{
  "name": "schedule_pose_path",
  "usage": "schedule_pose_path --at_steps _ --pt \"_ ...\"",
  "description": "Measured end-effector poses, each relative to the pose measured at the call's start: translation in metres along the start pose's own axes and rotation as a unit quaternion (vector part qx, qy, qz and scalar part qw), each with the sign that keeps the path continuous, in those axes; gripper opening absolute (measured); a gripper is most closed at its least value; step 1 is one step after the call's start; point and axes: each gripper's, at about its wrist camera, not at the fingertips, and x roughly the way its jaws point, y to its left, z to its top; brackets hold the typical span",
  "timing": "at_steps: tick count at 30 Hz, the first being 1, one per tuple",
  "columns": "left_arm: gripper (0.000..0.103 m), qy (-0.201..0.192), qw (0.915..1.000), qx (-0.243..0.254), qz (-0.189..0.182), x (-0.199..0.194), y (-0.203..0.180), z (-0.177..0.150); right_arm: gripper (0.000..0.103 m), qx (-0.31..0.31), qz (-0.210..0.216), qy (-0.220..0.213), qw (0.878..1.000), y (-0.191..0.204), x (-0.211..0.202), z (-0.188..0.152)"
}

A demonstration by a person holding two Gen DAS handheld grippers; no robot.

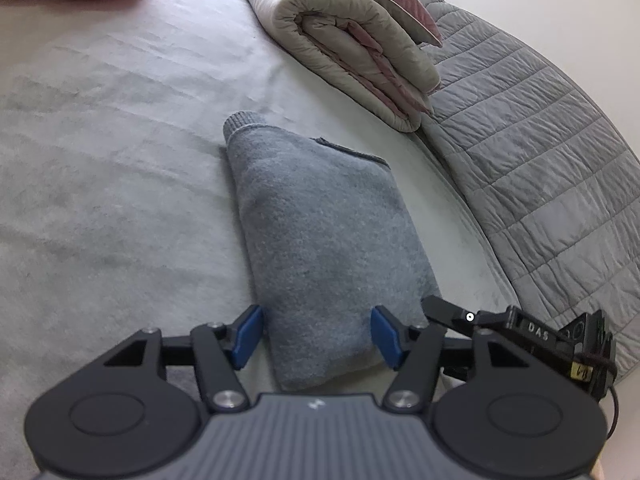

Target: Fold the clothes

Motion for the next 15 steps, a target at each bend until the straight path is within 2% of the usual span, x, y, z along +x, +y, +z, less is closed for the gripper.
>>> schedule_pose_path --at_steps 8,15 --pt "0.062 0.000 1.0000 -0.005 -0.004 0.000 0.002 0.001 0.065 -0.023 -0.017 -0.015 0.999 0.006 -0.004 -0.003" --pt "0.062 0.001 0.9999 -0.010 -0.005 0.000 0.004 0.002 0.051 -0.037 -0.024 -0.043 0.998 0.010 -0.013 -0.001"
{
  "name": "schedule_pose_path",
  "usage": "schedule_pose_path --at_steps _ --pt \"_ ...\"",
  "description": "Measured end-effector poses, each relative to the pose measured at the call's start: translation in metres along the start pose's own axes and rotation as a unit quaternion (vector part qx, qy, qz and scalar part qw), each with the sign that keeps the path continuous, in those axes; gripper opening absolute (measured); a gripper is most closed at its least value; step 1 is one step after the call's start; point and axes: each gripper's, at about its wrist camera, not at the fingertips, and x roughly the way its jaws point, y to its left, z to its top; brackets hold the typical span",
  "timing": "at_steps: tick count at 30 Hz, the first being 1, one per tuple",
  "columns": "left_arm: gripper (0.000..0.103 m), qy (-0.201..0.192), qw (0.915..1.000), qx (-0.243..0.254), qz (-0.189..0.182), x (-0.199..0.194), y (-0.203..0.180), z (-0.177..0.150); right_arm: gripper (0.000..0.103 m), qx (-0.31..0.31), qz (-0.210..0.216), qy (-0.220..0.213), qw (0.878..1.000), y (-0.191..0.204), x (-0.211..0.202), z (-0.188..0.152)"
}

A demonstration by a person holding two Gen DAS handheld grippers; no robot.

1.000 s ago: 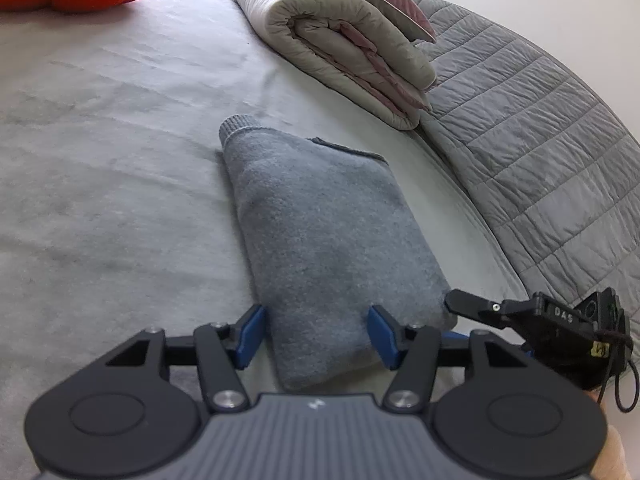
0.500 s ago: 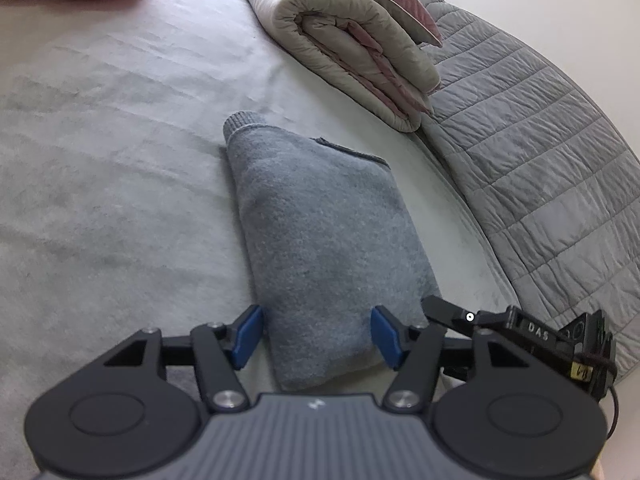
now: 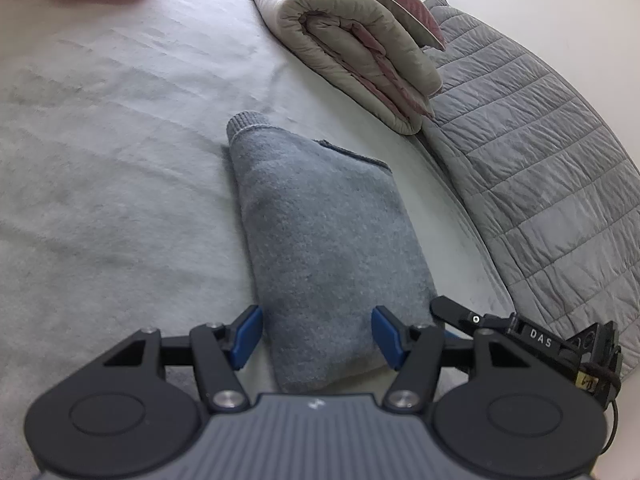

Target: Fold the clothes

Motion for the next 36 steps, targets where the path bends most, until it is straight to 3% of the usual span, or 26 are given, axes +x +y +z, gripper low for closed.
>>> schedule_pose_path --at_steps 2,7,8,12,18,22,28,36 --pt "0.062 0.000 1.0000 0.002 0.003 0.000 -0.001 0.000 0.047 -0.002 0.002 -0.004 1.000 0.001 -0.001 0.001" --pt "0.062 -0.005 1.0000 -0.003 0.007 -0.004 0.000 0.001 0.047 0.002 -0.003 -0.007 1.000 0.001 -0.002 0.001" --pt "0.062 -0.006 0.9999 -0.007 0.007 -0.004 0.002 0.002 0.048 0.006 -0.002 -0.005 1.000 0.000 -0.002 0.001" --pt "0.062 -0.007 0.9996 -0.028 -0.001 -0.003 0.009 0.004 0.069 0.010 0.008 0.008 1.000 -0.001 0.003 -0.003" --pt "0.062 -0.009 0.9989 -0.045 -0.010 -0.003 0.015 0.004 0.071 0.010 0.014 0.012 1.000 0.003 0.019 -0.014" --pt "0.062 -0.009 0.9985 -0.053 -0.014 -0.004 0.016 0.004 0.042 0.062 0.056 0.014 0.996 -0.004 0.026 -0.017" --pt "0.062 -0.009 0.9979 -0.061 -0.018 -0.007 0.016 0.005 0.031 0.110 0.096 0.009 0.989 -0.008 0.012 -0.012" --pt "0.061 -0.008 0.9973 -0.069 -0.022 -0.009 0.018 0.007 0.029 0.131 0.105 0.029 0.985 -0.006 -0.019 0.002"
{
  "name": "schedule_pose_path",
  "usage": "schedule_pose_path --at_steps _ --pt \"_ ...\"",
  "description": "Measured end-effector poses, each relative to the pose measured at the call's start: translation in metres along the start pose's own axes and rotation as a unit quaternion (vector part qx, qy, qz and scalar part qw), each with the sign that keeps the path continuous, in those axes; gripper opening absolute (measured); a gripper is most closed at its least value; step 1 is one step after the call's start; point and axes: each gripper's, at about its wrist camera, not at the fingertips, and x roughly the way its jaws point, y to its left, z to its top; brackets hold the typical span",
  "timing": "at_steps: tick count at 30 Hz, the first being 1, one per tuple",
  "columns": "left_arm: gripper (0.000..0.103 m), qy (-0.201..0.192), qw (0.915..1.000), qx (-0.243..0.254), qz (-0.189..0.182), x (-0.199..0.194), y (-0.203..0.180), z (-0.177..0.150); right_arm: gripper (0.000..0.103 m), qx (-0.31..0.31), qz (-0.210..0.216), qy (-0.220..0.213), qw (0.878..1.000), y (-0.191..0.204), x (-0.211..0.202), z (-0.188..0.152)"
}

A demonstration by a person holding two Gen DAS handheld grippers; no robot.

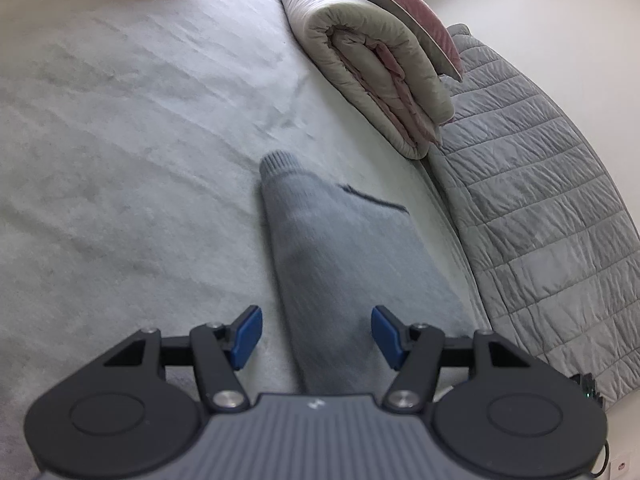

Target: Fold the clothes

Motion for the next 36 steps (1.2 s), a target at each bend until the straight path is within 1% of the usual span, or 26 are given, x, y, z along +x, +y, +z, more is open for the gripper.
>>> schedule_pose_path --at_steps 2,6,8,12,15,16,17,18,19,21,25,28,30,31,32,34,36 --pt "0.061 0.003 1.0000 0.002 0.000 0.001 -0.001 -0.001 0.029 0.009 0.002 -0.003 1.000 -0.003 -0.011 0.002" --pt "0.061 0.010 0.9998 0.014 0.005 0.003 -0.004 -0.004 0.029 0.037 -0.011 -0.014 0.999 -0.020 -0.036 0.009" --pt "0.061 0.013 0.9998 0.017 0.004 0.004 -0.006 -0.004 0.029 0.043 -0.020 -0.027 0.999 -0.028 -0.047 0.016" --pt "0.061 0.026 0.9993 0.026 0.004 0.012 -0.013 0.001 0.030 0.048 -0.041 -0.044 0.997 -0.040 -0.055 0.029" --pt "0.061 0.028 0.9986 0.043 0.012 0.020 -0.021 0.011 0.037 0.054 -0.063 -0.051 0.995 -0.046 -0.055 0.029" --pt "0.061 0.031 0.9979 0.055 0.018 0.023 -0.024 0.016 0.044 0.056 -0.069 -0.056 0.994 -0.047 -0.057 0.028" --pt "0.062 0.035 0.9966 0.070 0.025 0.027 -0.028 0.021 0.048 0.058 -0.069 -0.060 0.994 -0.049 -0.060 0.027" --pt "0.062 0.039 0.9950 0.086 0.033 0.031 -0.031 0.027 0.055 0.060 -0.066 -0.063 0.994 -0.051 -0.063 0.025" --pt "0.062 0.043 0.9937 0.097 0.037 0.036 -0.034 0.032 0.059 0.062 -0.063 -0.066 0.994 -0.053 -0.066 0.024" --pt "0.062 0.053 0.9921 0.108 0.034 0.045 -0.036 0.043 0.061 0.057 -0.067 -0.065 0.994 -0.054 -0.070 0.021" --pt "0.062 0.089 0.9932 0.075 -0.004 0.072 -0.034 0.053 0.061 0.057 -0.081 -0.048 0.994 -0.058 -0.068 0.013" --pt "0.062 0.099 0.9927 0.069 0.000 0.087 -0.036 0.049 0.061 0.057 -0.075 -0.031 0.995 -0.058 -0.057 0.009" --pt "0.062 0.096 0.9932 0.066 -0.003 0.090 -0.039 0.045 0.061 0.057 -0.067 -0.032 0.996 -0.057 -0.048 0.009" --pt "0.062 0.095 0.9936 0.061 -0.005 0.090 -0.039 0.045 0.061 0.061 -0.059 -0.036 0.996 -0.057 -0.045 0.010" --pt "0.062 0.095 0.9939 0.055 -0.008 0.090 -0.039 0.045 0.058 0.066 -0.054 -0.041 0.996 -0.058 -0.043 0.012" --pt "0.062 0.095 0.9941 0.052 -0.007 0.091 -0.040 0.045 0.034 0.076 -0.046 -0.051 0.995 -0.058 -0.042 0.018" --pt "0.062 0.100 0.9936 0.052 -0.010 0.090 -0.041 0.044 0.028 0.086 -0.037 -0.061 0.994 -0.059 -0.041 0.024"
